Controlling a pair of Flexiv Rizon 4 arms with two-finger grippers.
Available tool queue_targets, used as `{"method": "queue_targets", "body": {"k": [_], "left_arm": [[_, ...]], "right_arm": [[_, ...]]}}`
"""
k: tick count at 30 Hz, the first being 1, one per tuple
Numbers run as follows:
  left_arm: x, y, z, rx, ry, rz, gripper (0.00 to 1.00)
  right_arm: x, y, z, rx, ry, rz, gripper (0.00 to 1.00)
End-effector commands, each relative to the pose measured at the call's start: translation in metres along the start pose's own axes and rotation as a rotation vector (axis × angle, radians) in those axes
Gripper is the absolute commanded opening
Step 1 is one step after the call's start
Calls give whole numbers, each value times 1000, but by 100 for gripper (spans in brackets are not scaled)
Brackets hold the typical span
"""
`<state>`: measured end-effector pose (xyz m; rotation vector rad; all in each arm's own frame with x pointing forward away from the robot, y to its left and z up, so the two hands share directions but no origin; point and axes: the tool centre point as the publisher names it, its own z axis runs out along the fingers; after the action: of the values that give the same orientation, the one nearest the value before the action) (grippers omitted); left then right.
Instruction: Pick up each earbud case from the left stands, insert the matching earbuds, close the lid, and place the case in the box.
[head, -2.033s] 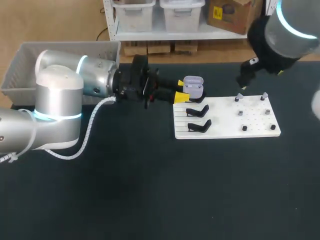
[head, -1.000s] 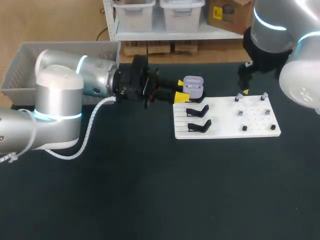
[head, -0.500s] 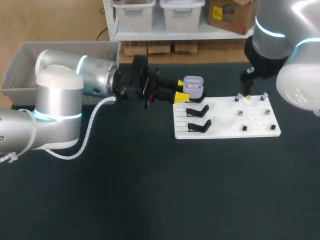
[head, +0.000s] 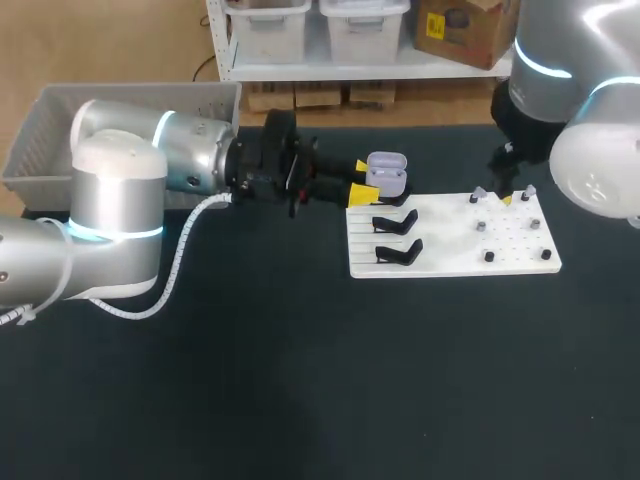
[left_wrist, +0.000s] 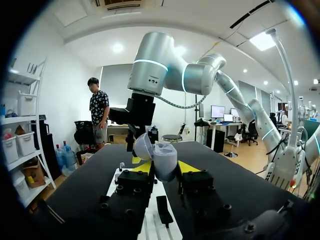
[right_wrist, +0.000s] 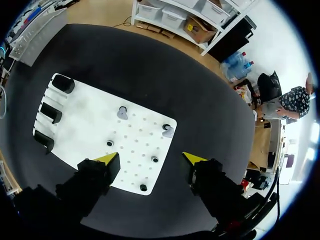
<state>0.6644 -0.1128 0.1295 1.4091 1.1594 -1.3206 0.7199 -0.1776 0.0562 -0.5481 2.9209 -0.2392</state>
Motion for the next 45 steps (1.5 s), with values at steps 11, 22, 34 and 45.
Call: {"method": "queue_targets", "body": {"k": [11,22,34,45], "left_arm": [[1,0,0,-2,-2,2,0],[1,0,0,-2,-2,2,0],[1,0,0,-2,-2,2,0],[1,0,0,-2,-2,2,0]], "right_arm": [[-7,-4,22,-7,24,6,61],[-10,-9,35,-4,28,30,48],[-12,-14,43,10,31,50,46],[-17,-17,48,9,31,68,40]]}}
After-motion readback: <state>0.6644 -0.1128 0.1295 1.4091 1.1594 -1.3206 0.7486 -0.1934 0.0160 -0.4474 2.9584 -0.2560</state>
